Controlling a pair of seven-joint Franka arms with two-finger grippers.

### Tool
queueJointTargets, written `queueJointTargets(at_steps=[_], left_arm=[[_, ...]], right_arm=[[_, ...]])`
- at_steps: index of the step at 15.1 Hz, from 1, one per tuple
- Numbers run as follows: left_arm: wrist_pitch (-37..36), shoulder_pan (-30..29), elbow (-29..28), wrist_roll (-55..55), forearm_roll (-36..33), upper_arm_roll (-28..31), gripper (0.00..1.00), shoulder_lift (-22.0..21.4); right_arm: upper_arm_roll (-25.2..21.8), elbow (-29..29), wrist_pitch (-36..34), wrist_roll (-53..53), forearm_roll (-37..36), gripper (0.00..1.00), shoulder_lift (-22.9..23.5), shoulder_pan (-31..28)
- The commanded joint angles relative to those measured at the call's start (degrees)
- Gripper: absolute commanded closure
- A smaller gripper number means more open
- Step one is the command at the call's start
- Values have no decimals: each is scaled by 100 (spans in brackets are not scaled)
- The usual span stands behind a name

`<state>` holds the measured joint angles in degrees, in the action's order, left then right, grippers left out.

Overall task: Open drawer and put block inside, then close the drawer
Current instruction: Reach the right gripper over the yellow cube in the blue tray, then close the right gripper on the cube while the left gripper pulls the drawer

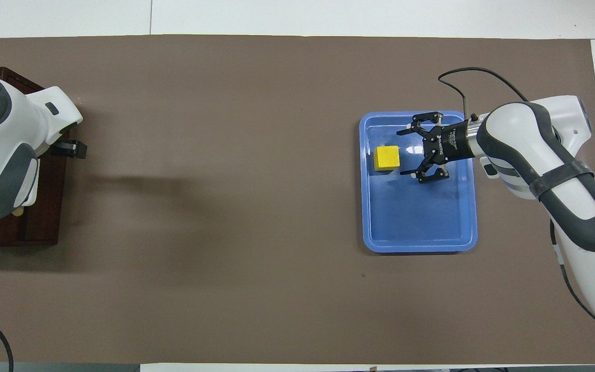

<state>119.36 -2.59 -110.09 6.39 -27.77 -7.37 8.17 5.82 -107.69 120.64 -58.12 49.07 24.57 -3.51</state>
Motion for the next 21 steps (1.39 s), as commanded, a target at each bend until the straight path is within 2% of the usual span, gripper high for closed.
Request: queueJointTargets(at_steps=[1, 7, 9, 10, 11, 13, 17, 21], left_arm=[[280, -31, -267, 65, -124, -10, 0, -88], [597, -92, -390, 56, -124, -2, 0, -53], [676, -162, -373, 65, -132, -2, 0, 43], [676, -154, -364, 73, -150, 7, 0, 105], [676, -154, -355, 108, -211, 7, 0, 184], [685, -163, -364, 135, -264, -2, 0, 193], [711, -145, -408, 161, -264, -28, 0, 202], [791, -5, -514, 161, -220, -46, 0, 193]], right_arm=[[33, -138, 188, 213, 191, 0, -4, 17], [33, -209, 197, 327, 191, 0, -22, 17], [33, -217, 206, 327, 191, 12, -31, 17], [33, -217, 206, 327, 191, 29, -31, 25], [24, -217, 206, 318, 191, 57, -31, 69], [24, -217, 249, 283, 191, 100, -31, 96], [15, -77, 189, 126, 182, 100, -31, 96], [7, 669, -549, -716, -185, 100, -48, 113]])
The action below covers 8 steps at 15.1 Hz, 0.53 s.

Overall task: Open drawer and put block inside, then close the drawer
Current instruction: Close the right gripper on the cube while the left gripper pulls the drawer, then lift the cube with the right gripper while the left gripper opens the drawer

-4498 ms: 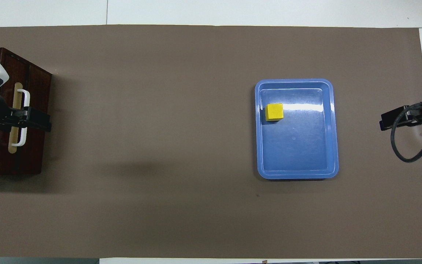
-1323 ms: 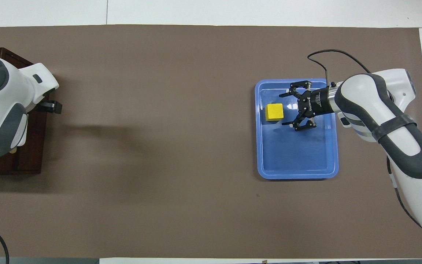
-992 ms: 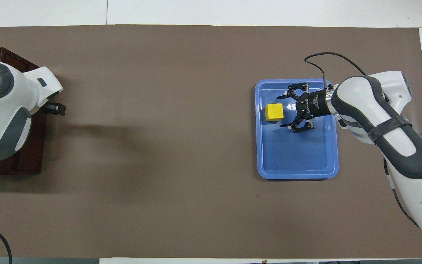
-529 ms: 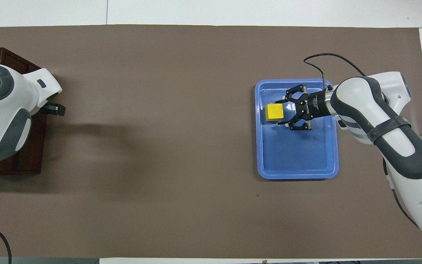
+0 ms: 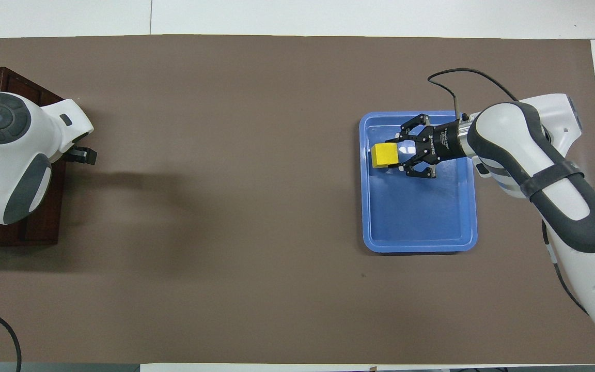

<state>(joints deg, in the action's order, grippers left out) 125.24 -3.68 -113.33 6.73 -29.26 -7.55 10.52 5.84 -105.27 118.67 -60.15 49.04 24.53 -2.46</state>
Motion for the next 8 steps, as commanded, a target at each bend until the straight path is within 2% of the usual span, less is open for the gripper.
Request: queueJointTargets(at_steps=[1, 8], left_arm=[[186, 218, -189, 127, -54, -27, 0, -50], [-43, 930, -136, 153, 34, -27, 0, -59]], right_arm=[[22, 541, -493, -725, -393, 100, -114, 18], [5, 718, -1785, -1368, -711, 100, -1168, 71]])
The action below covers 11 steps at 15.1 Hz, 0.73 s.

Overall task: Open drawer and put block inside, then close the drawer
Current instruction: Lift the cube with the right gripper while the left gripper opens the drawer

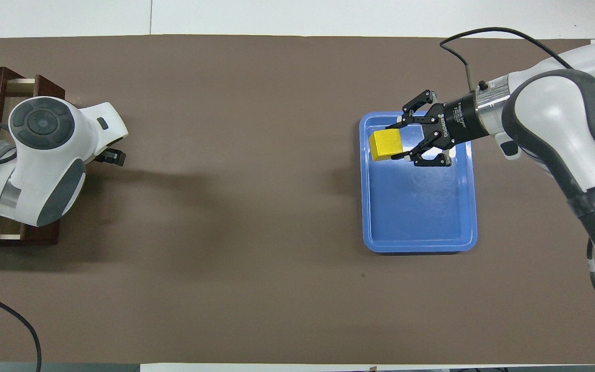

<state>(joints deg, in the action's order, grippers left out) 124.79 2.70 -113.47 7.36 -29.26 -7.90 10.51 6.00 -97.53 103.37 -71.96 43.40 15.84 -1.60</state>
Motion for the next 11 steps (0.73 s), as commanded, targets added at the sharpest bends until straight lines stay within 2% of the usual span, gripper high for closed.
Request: queueJointTargets(at_steps=[1, 6, 11], left_arm=[[-42, 389, -114, 90, 35, 8, 0, -58], [-157, 706, -79, 90, 35, 8, 0, -75], [-429, 697, 184, -198, 52, 8, 0, -93]], right_arm=[[-11, -47, -369, -221, -200, 100, -388, -7], [-11, 84, -703, -257, -341, 100, -486, -16], [-11, 102, -739, -257, -350, 100, -477, -25]])
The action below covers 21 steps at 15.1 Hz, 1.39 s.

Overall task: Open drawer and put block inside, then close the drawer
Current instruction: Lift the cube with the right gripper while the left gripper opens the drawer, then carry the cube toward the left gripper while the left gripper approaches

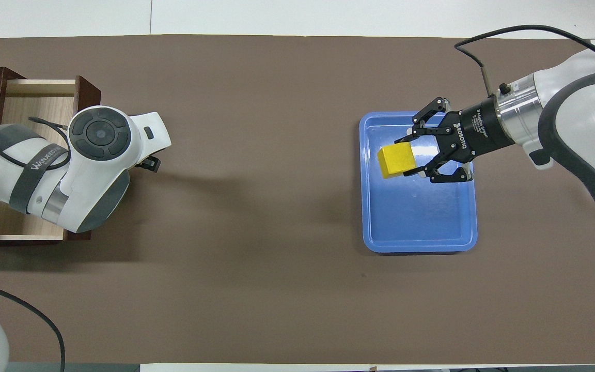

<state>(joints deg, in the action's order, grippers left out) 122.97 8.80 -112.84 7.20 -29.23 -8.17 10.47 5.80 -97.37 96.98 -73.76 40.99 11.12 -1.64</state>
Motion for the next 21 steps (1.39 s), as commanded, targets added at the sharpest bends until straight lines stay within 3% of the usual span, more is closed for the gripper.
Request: queueJointTargets(at_steps=[1, 5, 8, 13, 17, 21], left_arm=[[-421, 87, 253, -323, 145, 35, 0, -98], [-1695, 113, 1491, -465, 1144, 44, 0, -19], [-2109, 25, 1844, -20, 2191, 96, 0, -177], [-2330, 60, 1898, 2571, 2781, 105, 0, -449], [-2330, 261, 1863, 4418, 3028, 35, 0, -555], [-2243, 429, 1705, 6947, 3028, 35, 0, -634]], right_arm=[[9, 87, -100, -77, -100, 100, -5, -21], [9, 95, -100, -77, -100, 100, -5, -30], [18, 87, -82, -86, -100, 100, -5, -12], [62, 8, 364, -612, -83, 100, -22, 514], [62, -124, 1339, -1464, 49, 100, -5, 1226], [62, -212, 2473, -2238, 339, 100, 118, 1937]])
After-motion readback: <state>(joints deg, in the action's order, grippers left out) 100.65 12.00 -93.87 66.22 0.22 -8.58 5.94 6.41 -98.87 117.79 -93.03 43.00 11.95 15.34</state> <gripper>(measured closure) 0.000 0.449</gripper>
